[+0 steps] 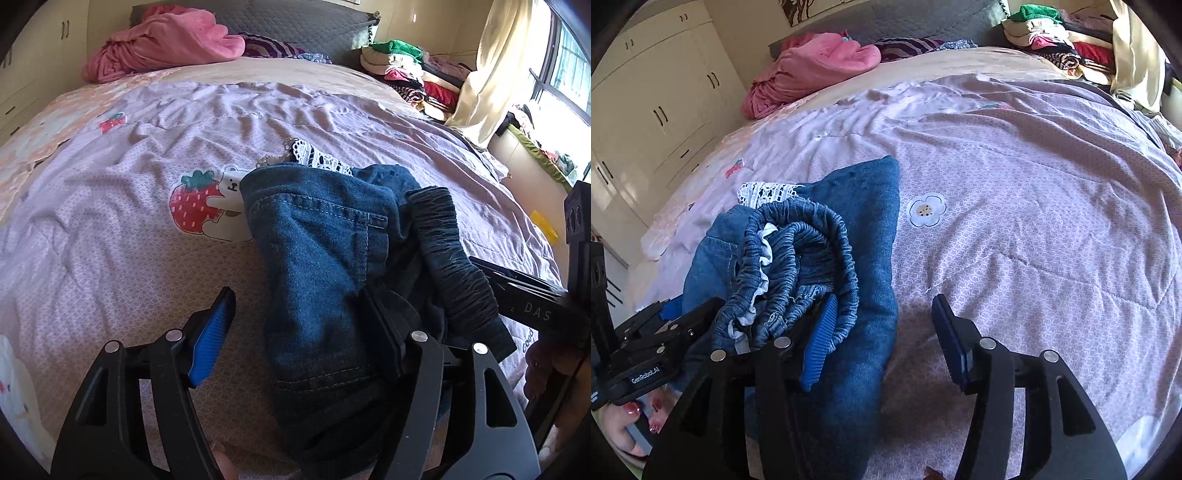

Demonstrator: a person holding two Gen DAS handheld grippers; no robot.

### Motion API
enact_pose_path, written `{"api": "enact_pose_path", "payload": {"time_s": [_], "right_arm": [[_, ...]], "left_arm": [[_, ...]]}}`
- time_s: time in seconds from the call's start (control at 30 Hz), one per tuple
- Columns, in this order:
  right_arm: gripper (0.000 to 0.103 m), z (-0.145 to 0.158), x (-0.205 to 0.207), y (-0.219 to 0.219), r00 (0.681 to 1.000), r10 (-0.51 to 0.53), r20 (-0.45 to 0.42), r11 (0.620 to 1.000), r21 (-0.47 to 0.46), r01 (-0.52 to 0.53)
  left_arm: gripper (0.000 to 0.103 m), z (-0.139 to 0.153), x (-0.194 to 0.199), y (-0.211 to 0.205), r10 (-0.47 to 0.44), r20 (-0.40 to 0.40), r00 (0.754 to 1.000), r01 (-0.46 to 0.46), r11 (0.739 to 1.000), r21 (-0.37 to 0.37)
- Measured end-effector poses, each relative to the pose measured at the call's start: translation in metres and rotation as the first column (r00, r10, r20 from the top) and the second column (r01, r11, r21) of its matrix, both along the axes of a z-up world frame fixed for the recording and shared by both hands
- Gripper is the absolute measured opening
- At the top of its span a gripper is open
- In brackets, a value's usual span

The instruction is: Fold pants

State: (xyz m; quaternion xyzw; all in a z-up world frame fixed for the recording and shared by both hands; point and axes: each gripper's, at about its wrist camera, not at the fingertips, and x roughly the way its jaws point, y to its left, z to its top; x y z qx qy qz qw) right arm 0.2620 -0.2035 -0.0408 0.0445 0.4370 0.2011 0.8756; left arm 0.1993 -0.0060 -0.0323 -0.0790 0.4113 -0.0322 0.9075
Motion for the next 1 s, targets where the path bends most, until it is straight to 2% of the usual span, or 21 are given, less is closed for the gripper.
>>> {"api": "enact_pose_path", "payload": {"time_s": [0.03,0.23,0.33,0.5,0.6,0.8,1.0], "right_arm": [[0.059,0.001,-0.002,-0.001,1.0,-0.005,0.004,1.0,-0.001,0.005],[0.066,0.01,-0.023,-0.012,0.999,-0.037,0.035,0.999,-0.004,0.037],[0.074,0.016,-0.035,-0.014,0.998,-0.03,0.048,1.0,0.0,0.03],[0.08,0.024,-0.058,-0.014,0.997,-0.02,0.075,1.0,-0.004,0.02],[0.09,0.029,-0.07,-0.013,0.995,-0.016,0.1,1.0,-0.022,0.019],[0.093,0.035,-0.09,-0.013,0.993,0.003,0.114,0.999,-0.035,0.001],[0.097,0.046,-0.113,-0.016,0.989,0.002,0.145,0.999,-0.045,0.004]], "left_arm": [[0.064,0.001,-0.002,0.0,0.001,0.0,1.0,-0.001,1.0,0.001],[0.069,0.009,-0.018,0.0,0.005,0.016,1.0,-0.005,1.0,0.004],[0.075,0.013,-0.028,-0.001,0.004,0.025,1.0,-0.004,1.0,0.015],[0.082,0.018,-0.043,0.0,0.01,0.029,1.0,-0.01,1.0,0.011],[0.086,0.022,-0.052,-0.001,0.009,0.034,0.999,-0.01,1.0,0.016],[0.093,0.03,-0.072,-0.003,-0.007,0.045,0.999,0.006,1.0,0.023],[0.093,0.037,-0.091,-0.005,-0.007,0.049,0.999,0.006,1.0,0.031]]}}
